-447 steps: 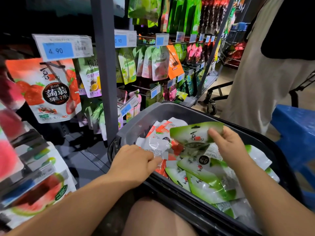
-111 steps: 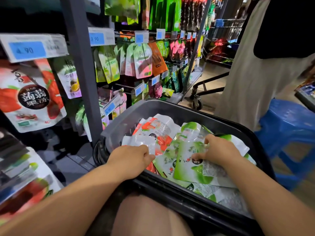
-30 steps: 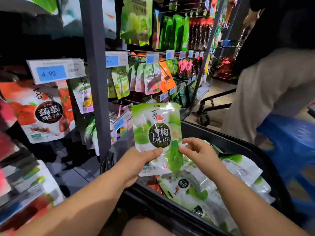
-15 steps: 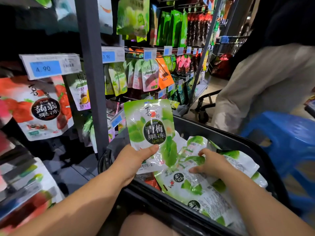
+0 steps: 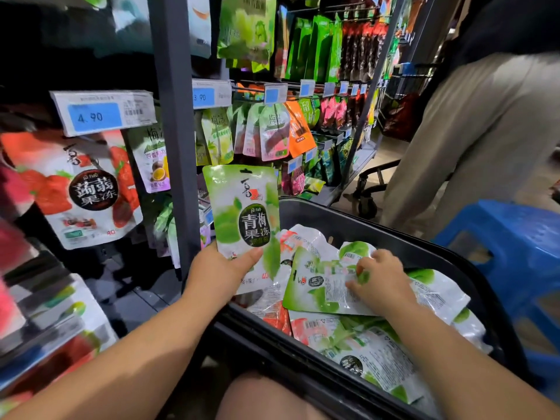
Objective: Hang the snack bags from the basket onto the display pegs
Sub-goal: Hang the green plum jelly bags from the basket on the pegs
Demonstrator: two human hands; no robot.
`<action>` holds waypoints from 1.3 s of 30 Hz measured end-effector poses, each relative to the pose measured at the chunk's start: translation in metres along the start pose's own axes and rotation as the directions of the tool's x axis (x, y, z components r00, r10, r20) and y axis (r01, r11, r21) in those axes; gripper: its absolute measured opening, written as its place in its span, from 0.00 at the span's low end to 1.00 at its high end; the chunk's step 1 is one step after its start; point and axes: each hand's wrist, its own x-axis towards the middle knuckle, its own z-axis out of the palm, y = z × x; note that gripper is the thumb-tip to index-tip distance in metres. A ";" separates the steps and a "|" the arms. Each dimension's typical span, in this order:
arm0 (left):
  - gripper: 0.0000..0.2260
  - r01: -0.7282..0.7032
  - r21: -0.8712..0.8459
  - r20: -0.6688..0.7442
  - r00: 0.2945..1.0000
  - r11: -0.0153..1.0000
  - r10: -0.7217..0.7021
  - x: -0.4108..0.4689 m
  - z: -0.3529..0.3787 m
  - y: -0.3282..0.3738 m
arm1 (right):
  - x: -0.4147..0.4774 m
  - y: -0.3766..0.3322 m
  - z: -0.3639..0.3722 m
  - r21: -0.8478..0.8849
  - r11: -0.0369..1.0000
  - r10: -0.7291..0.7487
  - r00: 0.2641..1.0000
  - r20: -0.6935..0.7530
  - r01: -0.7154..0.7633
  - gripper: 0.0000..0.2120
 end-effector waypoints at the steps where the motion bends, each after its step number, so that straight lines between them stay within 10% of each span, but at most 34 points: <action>1: 0.08 0.009 0.001 0.005 1.000 1.000 -0.009 0.000 0.000 -0.001 | 0.000 -0.002 0.000 -0.023 0.995 -0.093 0.996 0.003 0.093 0.15; 10: 0.07 0.052 0.023 0.050 0.997 0.998 -0.053 0.000 -0.002 0.000 | -0.003 0.000 0.004 -0.041 0.935 -0.315 0.877 0.362 0.353 0.46; 25: 0.07 0.093 -0.017 0.053 0.994 0.996 -0.092 0.001 -0.001 -0.002 | -0.003 -0.003 0.009 0.115 0.874 -0.487 0.852 0.192 0.473 0.18; 32: 0.07 0.127 -0.109 0.019 0.992 0.986 -0.126 -0.001 0.000 -0.005 | -0.013 -0.008 -0.001 0.387 0.891 -0.251 0.968 -0.020 0.239 0.08; 35: 0.07 0.134 -0.188 -0.004 0.991 0.973 -0.137 -0.001 0.001 -0.004 | -0.012 -0.007 -0.017 0.703 0.702 -0.027 0.991 -0.132 0.113 0.08; 39: 0.07 0.155 -0.223 -0.037 0.985 0.962 -0.167 -0.003 0.002 0.002 | -0.020 -0.019 -0.040 0.996 -0.008 0.147 0.985 0.086 -0.086 0.05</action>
